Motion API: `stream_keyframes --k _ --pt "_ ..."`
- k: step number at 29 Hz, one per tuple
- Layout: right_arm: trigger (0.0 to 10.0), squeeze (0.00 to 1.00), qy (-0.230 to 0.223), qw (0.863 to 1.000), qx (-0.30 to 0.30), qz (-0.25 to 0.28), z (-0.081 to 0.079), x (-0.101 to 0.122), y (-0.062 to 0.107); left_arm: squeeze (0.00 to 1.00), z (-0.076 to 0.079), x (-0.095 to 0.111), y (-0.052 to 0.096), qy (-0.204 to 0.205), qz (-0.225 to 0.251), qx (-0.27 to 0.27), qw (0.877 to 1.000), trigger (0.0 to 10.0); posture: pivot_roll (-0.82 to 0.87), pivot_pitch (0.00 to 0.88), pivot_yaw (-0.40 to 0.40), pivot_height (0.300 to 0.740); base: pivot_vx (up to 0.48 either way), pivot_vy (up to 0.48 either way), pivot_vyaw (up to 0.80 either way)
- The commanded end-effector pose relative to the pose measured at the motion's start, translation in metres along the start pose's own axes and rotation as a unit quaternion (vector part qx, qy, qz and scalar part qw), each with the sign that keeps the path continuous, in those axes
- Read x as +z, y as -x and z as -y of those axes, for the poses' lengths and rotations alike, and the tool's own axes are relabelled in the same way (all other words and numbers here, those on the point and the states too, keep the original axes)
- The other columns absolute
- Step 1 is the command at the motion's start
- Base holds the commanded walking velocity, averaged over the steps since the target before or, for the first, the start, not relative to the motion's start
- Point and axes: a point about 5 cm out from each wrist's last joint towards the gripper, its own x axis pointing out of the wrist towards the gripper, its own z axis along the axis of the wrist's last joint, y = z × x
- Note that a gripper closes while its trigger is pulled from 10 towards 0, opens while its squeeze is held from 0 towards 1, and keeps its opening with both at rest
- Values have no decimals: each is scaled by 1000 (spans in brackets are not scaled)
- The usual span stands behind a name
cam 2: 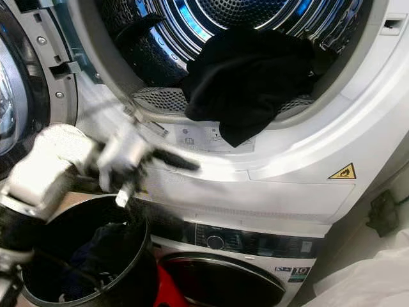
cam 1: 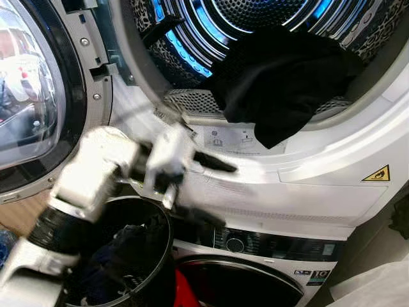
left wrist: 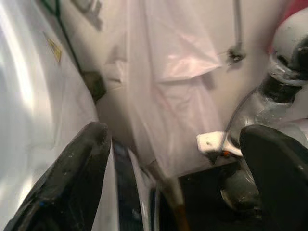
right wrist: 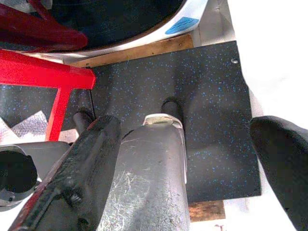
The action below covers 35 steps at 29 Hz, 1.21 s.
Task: Clothes washing
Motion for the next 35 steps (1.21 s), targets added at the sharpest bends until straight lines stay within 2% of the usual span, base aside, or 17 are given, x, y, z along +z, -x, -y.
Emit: stream_keyframes --k 1,3,4,5,6,7,9,10,12,17,21,24,25,26,28,33,35 --pt "10000 0 4 1000 9 -27 -6 -14 2 0 -3 -8 -8 -27 -20 30 999 10000 -53 0 83 740 0 0 0" --pt "10000 0 4 1000 9 -27 -6 -14 2 0 -7 -15 -23 -44 -6 61 997 10000 -58 0 85 740 0 0 0" --pt "10000 0 5 1000 8 -26 -6 -14 2 0 -10 -18 -34 -48 16 88 995 10000 -69 0 89 740 0 0 0" --pt "10000 0 5 1000 7 -26 -5 -15 2 0 -10 -19 -38 -50 24 93 994 10000 -71 0 90 740 0 0 0" --pt "10000 0 4 1000 6 -25 -5 -15 2 0 -13 -22 -44 -71 25 118 990 10000 -78 0 94 740 0 0 0" --pt "10000 0 4 1000 6 -25 -5 -15 2 0 -13 -22 -44 -71 25 118 990 10000 -78 0 94 740 0 0 0" --pt "10000 0 -1 1000 3 -24 -4 -14 2 0 -20 -28 -52 -102 11 171 980 10000 -87 0 95 740 0 0 0" --pt "10000 0 -1 1000 3 -24 -4 -14 2 0 -20 -28 -52 -102 11 171 980 10000 -87 0 95 740 0 0 0" --pt "10000 0 -4 1000 2 -24 -4 -15 2 0 -25 -27 -53 -127 16 207 970 10000 -95 0 96 740 0 0 0" --pt "10000 0 -12 1000 -4 -26 -1 -17 2 0 -29 -13 -42 -198 24 245 949 10000 -84 0 97 740 0 0 0" --pt "10000 0 -15 999 -7 -31 0 -19 2 0 -26 -2 -33 -228 38 244 942 10000 -78 0 99 740 0 0 0" --pt "10000 0 -10 999 -8 -34 0 -21 3 0 -28 3 -25 -278 13 260 925 10000 -75 0 107 740 0 0 0" --pt "10000 0 -13 999 -11 -37 1 -22 3 0 -31 6 -19 -302 6 280 911 10000 -68 0 107 740 0 0 0" --pt "10000 0 -16 999 -14 -38 1 -22 3 0 -33 9 -14 -304 10 294 906 10000 -65 0 108 740 0 0 0" --pt "10000 0 -18 999 -15 -39 1 -23 3 0 -35 11 -11 -305 13 300 904 10000 -63 0 105 740 0 0 0" --pt "10000 0 -12 999 -14 -48 1 -26 4 0 -44 8 1 -314 -21 302 900 10000 -60 0 99 740 0 0 0" --pt "10000 0 -13 999 -16 -46 3 -24 3 0 -57 12 8 -309 -15 323 894 10000 -62 0 95 740 0 0 0"
